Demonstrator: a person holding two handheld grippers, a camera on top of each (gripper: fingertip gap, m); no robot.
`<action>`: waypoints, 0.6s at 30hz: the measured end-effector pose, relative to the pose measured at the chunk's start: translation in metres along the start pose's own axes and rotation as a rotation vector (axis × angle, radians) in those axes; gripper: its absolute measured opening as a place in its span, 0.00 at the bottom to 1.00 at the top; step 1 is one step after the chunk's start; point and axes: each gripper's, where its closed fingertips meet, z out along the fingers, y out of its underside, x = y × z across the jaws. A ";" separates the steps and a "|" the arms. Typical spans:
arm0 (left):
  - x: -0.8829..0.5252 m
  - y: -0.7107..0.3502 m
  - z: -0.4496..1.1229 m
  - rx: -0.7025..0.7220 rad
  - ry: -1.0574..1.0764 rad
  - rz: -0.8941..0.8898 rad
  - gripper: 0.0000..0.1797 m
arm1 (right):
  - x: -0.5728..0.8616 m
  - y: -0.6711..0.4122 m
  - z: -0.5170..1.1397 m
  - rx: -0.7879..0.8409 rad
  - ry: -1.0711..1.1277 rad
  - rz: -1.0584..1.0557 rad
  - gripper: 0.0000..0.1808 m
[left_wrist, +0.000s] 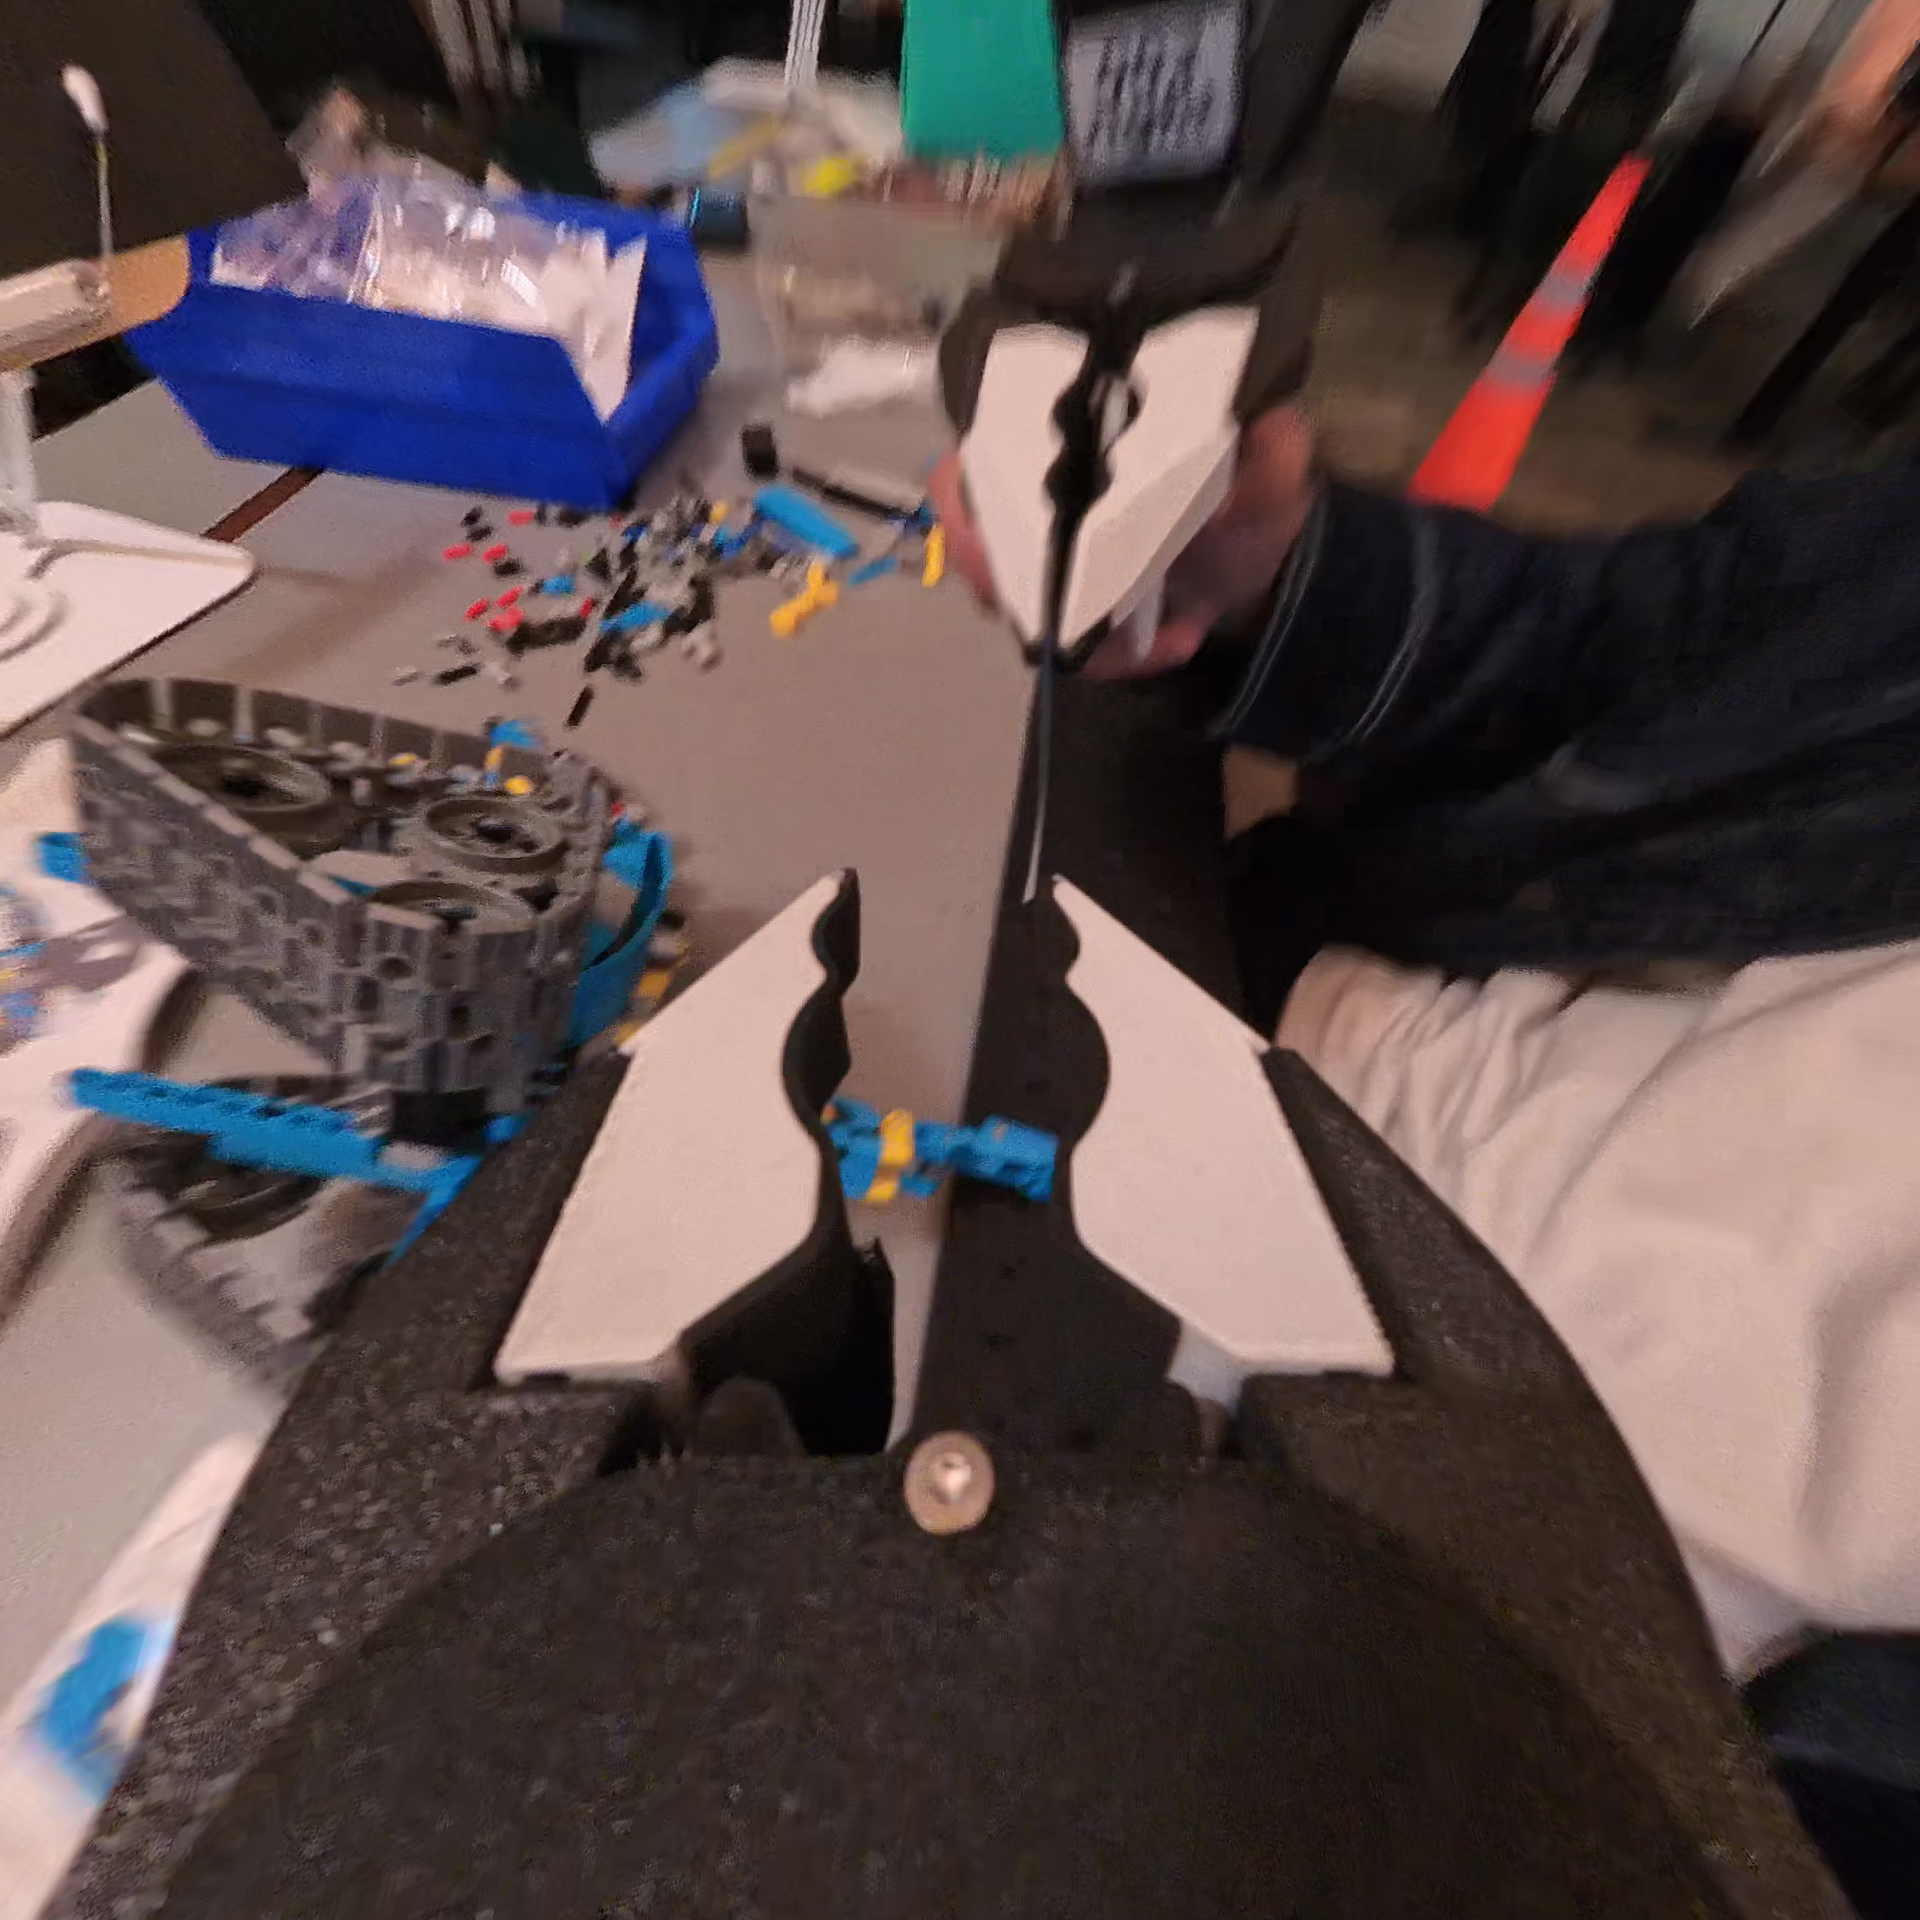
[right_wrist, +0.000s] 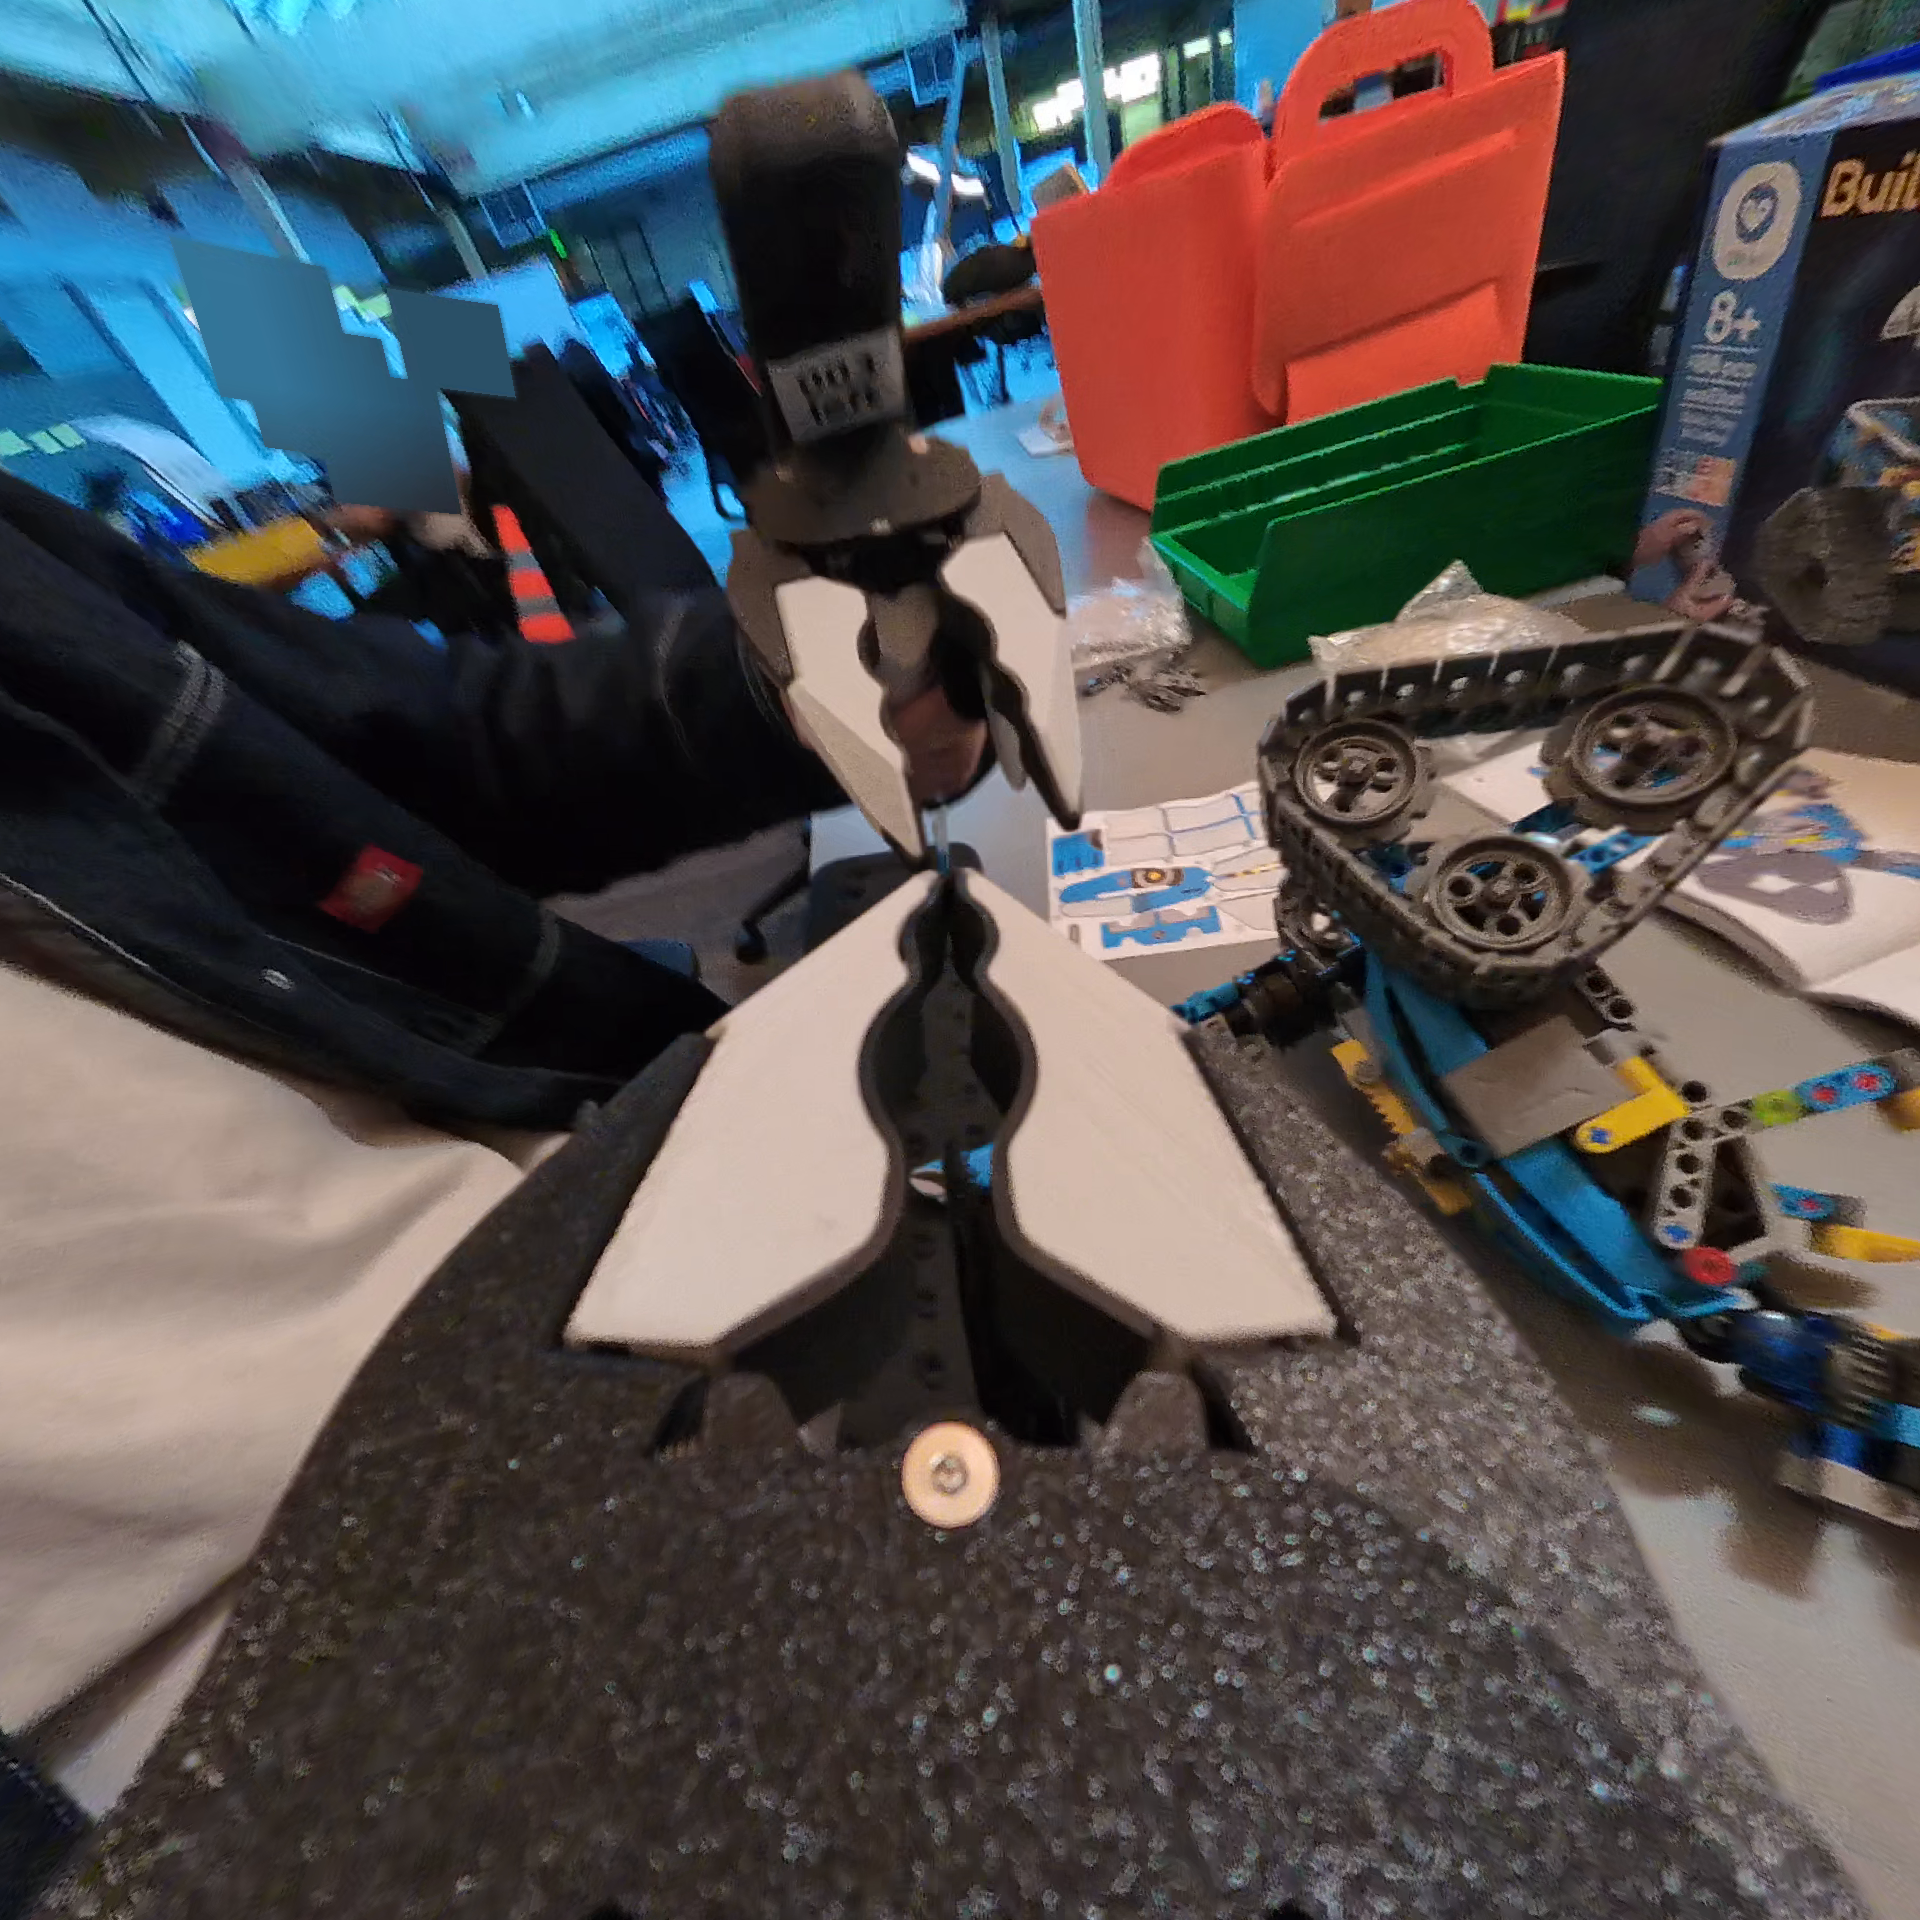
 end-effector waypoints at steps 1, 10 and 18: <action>0.005 -0.003 0.000 0.072 0.046 -0.045 0.18 | 0.001 0.002 0.000 0.022 -0.020 0.028 0.00; 0.005 0.001 0.004 0.208 0.096 -0.120 0.11 | 0.011 0.008 0.000 0.126 -0.075 0.137 0.00; -0.005 0.004 0.014 0.207 0.081 -0.139 0.00 | 0.021 0.015 0.001 0.107 -0.030 0.134 0.00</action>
